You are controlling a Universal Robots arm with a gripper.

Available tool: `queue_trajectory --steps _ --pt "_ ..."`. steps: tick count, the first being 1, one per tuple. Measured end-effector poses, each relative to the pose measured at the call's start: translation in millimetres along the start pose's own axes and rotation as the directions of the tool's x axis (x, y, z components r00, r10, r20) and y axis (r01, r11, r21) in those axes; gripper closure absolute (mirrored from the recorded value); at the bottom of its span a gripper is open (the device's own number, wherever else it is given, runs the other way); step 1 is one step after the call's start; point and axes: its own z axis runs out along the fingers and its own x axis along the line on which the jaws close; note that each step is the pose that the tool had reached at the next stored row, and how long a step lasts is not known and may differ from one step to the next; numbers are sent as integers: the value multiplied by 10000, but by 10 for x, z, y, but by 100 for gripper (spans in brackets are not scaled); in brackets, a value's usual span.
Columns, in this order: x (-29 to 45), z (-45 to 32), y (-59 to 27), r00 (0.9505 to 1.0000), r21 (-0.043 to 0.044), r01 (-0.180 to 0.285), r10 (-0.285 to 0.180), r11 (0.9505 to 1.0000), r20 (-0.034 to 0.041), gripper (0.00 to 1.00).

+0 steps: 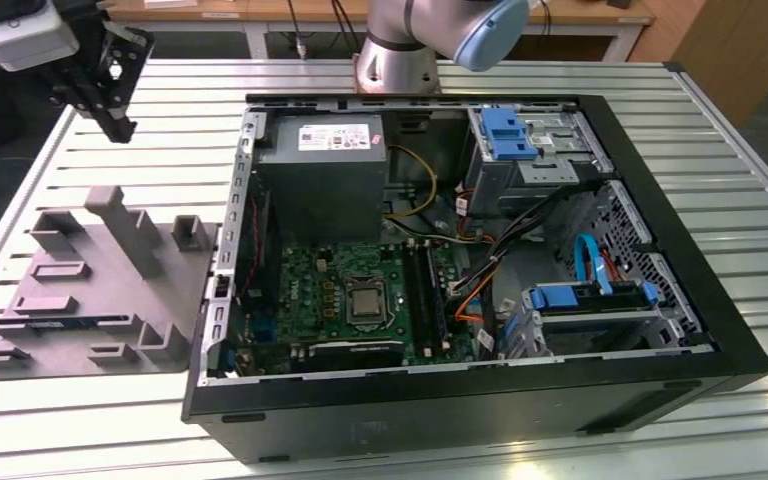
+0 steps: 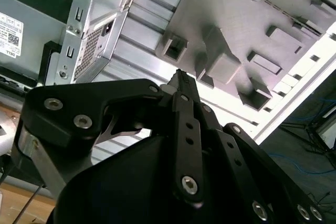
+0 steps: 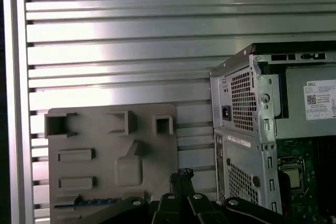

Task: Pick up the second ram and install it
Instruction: 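Reach for the second ram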

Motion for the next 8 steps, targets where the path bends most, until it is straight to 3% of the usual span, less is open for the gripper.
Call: queue_trajectory --steps 8 --pt "134 -6 -157 10000 -29 -1 1 10000 44 89"
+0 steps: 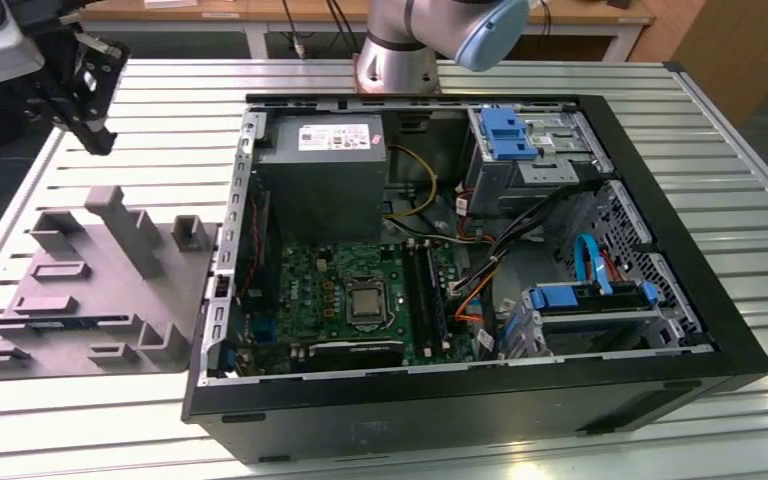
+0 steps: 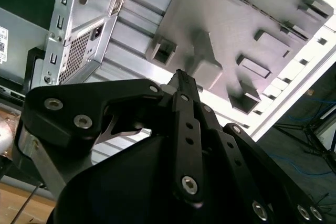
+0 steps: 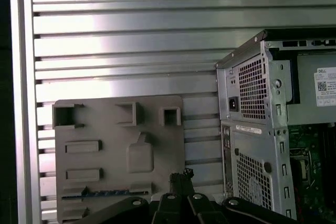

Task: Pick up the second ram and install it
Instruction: 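Reach for the second ram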

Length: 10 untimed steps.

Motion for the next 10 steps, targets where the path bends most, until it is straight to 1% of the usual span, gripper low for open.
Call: queue_trajectory --steps 10 --pt "134 -9 -197 10000 -10 1 -1 10000 19 89"
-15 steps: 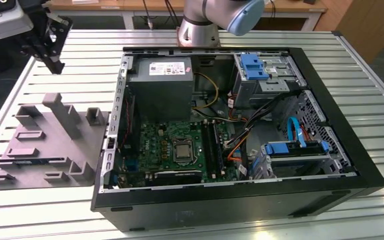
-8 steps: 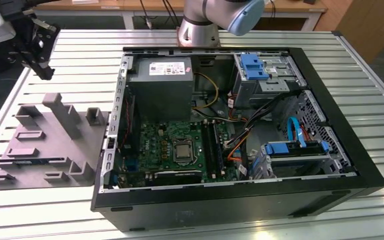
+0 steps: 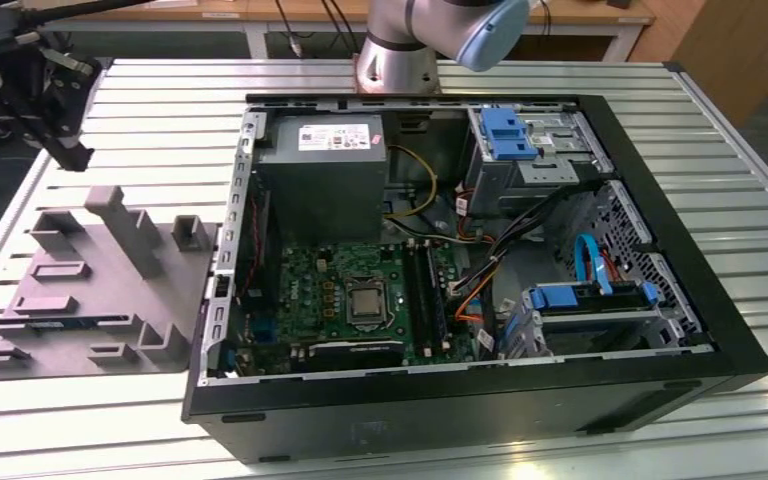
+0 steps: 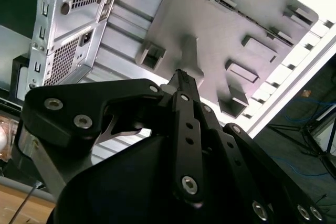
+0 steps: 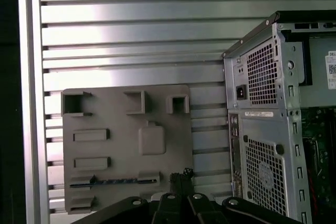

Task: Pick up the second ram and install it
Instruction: 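Reach for the second ram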

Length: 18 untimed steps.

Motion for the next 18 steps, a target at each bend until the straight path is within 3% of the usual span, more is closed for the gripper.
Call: queue_trajectory --steps 10,18 --pt "116 23 -192 10000 -32 -3 3 10000 3 89" --pt "197 85 -287 10000 -47 -3 3 10000 1 89"
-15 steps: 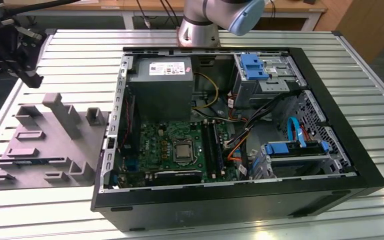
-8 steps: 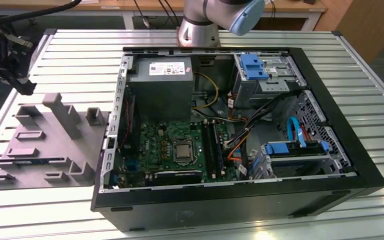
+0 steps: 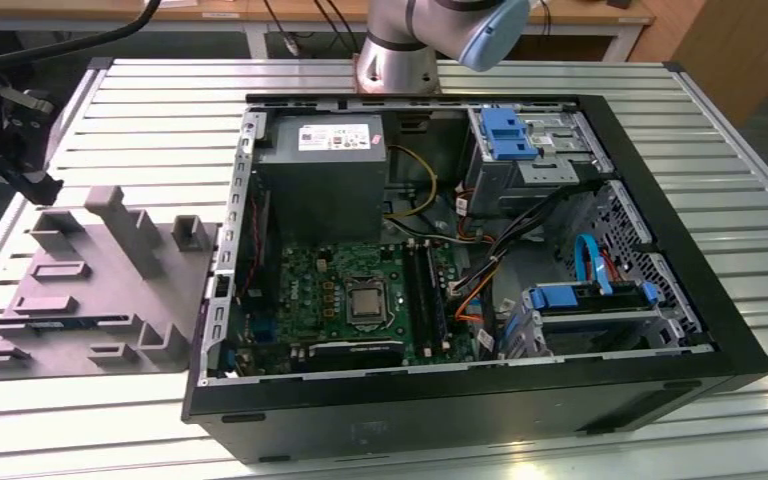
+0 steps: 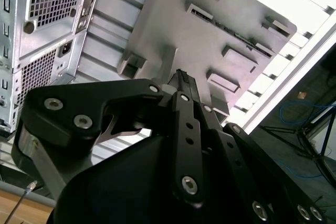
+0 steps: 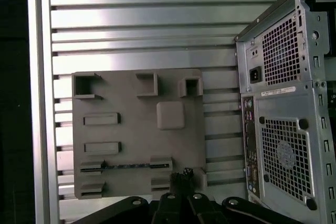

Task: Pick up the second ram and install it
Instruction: 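Reach for the second ram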

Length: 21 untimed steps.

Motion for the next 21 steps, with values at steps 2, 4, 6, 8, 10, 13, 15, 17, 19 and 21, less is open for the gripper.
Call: queue_trajectory --steps 2,4,6,8,10,13,15,17,19,21 --pt "25 15 -14 10000 0 -1 1 10000 0 89" --pt "55 28 -28 10000 0 0 0 10000 0 89" --pt "85 44 -41 10000 0 -1 1 10000 0 89" --pt "114 65 -55 10000 0 0 0 10000 1 89" --pt "144 86 -69 10000 0 0 0 10000 1 89" --pt "185 118 -93 10000 -1 0 0 10000 0 89" --pt "217 140 -110 10000 0 0 0 10000 0 89" --pt "248 161 -123 10000 0 0 0 10000 1 89" --pt "278 184 -136 10000 0 0 0 10000 0 89" --pt "306 213 -147 10000 0 0 0 10000 0 89"
